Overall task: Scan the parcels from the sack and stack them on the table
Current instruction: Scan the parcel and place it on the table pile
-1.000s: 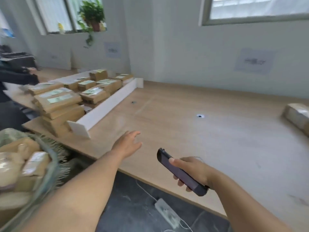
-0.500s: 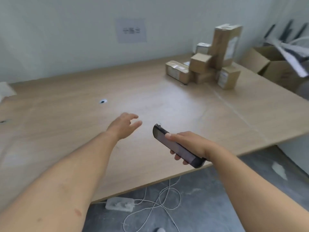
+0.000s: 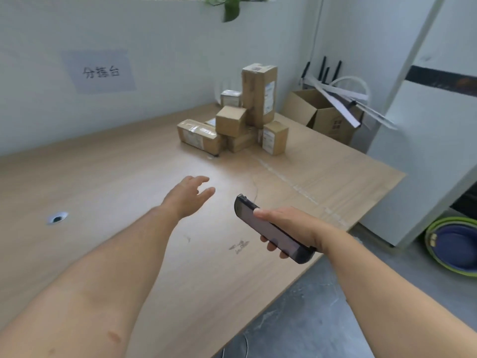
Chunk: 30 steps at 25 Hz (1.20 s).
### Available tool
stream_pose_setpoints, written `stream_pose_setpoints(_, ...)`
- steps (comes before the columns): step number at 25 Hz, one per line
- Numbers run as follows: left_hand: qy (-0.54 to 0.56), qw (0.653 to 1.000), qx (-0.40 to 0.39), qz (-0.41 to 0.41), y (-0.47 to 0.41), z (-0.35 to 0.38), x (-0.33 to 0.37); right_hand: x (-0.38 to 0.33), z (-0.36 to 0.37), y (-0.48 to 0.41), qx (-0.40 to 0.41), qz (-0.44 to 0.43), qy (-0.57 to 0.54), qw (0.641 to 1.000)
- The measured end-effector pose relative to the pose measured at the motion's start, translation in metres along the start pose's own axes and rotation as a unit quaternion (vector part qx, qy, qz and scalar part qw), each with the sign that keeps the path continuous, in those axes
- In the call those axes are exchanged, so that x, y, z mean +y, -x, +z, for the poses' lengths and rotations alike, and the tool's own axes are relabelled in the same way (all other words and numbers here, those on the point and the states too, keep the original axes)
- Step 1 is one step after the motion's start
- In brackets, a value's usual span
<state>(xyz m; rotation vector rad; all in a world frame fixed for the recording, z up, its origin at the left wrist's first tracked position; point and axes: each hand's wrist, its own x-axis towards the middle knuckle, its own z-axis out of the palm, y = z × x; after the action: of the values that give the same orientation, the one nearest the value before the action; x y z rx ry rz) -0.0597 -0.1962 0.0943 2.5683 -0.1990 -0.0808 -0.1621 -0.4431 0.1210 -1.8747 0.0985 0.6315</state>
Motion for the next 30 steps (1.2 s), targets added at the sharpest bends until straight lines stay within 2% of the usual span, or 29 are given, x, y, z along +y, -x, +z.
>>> stream_pose_setpoints(6,0.004,1.0,0.005,0.028,-0.074,0.02,0.039,0.003,-0.068,-0.038,0.011,0.0,-0.019,1.0)
stream_pose_setpoints(10,-0.017,1.0,0.002,0.017,-0.138,0.055,0.079,0.015,-0.142,-0.079,-0.001,-0.006,-0.034,0.999)
stream_pose_setpoints(17,-0.12,0.992,-0.027,-0.017,-0.261,0.119,0.182,0.039,-0.312,-0.135,-0.031,-0.001,-0.016,0.999)
stream_pose_setpoints(22,-0.194,0.979,-0.051,-0.033,-0.324,0.145,0.208,0.053,-0.381,-0.174,-0.049,-0.001,-0.041,0.998)
stream_pose_setpoints(26,-0.328,0.942,-0.07,-0.01,-0.374,0.155,0.214,0.066,-0.404,-0.201,-0.057,0.01,-0.057,0.997)
stream_pose_setpoints(30,-0.502,0.856,-0.077,0.103,-0.428,0.162,0.217,0.066,-0.421,-0.23,-0.052,0.032,-0.066,0.996)
